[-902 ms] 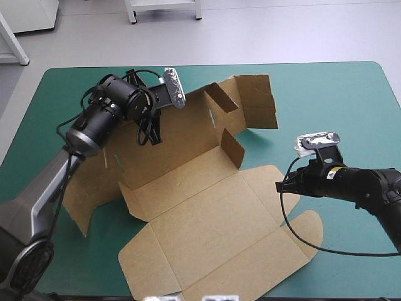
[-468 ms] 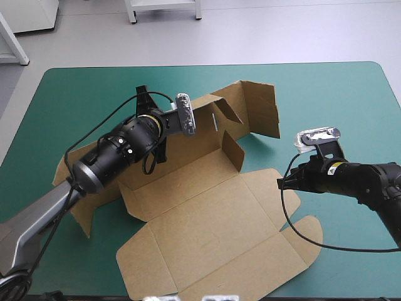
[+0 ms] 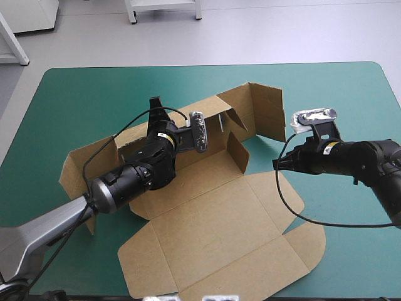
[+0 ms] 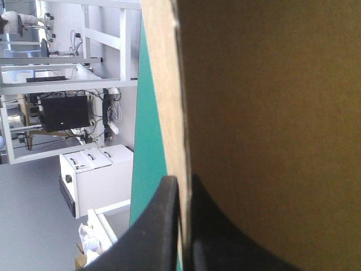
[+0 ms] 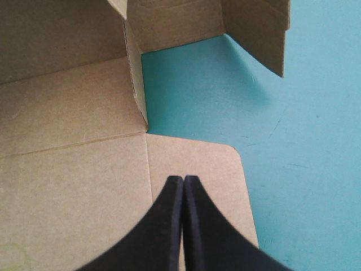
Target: Fold the box
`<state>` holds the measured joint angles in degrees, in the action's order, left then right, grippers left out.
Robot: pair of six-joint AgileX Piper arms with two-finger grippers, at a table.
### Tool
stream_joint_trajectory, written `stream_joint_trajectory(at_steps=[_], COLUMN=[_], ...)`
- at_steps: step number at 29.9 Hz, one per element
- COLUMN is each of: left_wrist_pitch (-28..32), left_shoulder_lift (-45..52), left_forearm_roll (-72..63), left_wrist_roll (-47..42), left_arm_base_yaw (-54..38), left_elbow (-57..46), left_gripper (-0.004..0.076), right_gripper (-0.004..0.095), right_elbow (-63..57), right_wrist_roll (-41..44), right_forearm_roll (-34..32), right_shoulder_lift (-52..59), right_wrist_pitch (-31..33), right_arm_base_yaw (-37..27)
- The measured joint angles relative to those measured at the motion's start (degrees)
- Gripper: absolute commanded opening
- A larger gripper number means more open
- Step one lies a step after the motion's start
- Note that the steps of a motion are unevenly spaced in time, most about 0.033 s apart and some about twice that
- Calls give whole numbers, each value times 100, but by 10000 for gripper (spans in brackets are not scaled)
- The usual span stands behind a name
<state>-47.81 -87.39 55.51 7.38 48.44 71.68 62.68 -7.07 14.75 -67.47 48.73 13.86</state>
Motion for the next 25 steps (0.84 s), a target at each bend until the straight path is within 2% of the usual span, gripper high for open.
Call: stream_joint_trajectory(at_steps=[9, 19, 25], left_wrist_pitch=[536, 677, 710], left_shoulder_lift=[131, 881, 962], left_forearm_roll=[905, 931, 1133], left_wrist_roll=[-926, -959, -1058], left_arm_base_yaw=[181, 271, 271], left_elbow=[-403, -1203, -1343], left_gripper=[-9, -9, -9], right_gripper=[-17, -17, -17], right_elbow=[976, 1286, 1425], right_wrist_roll=[29, 34, 34], right_forearm_roll=[0, 0, 19], right_shoulder_lift=[-668, -810, -992], right_wrist_pitch=[442, 579, 585], right_arm_base_yaw=[6, 10, 10])
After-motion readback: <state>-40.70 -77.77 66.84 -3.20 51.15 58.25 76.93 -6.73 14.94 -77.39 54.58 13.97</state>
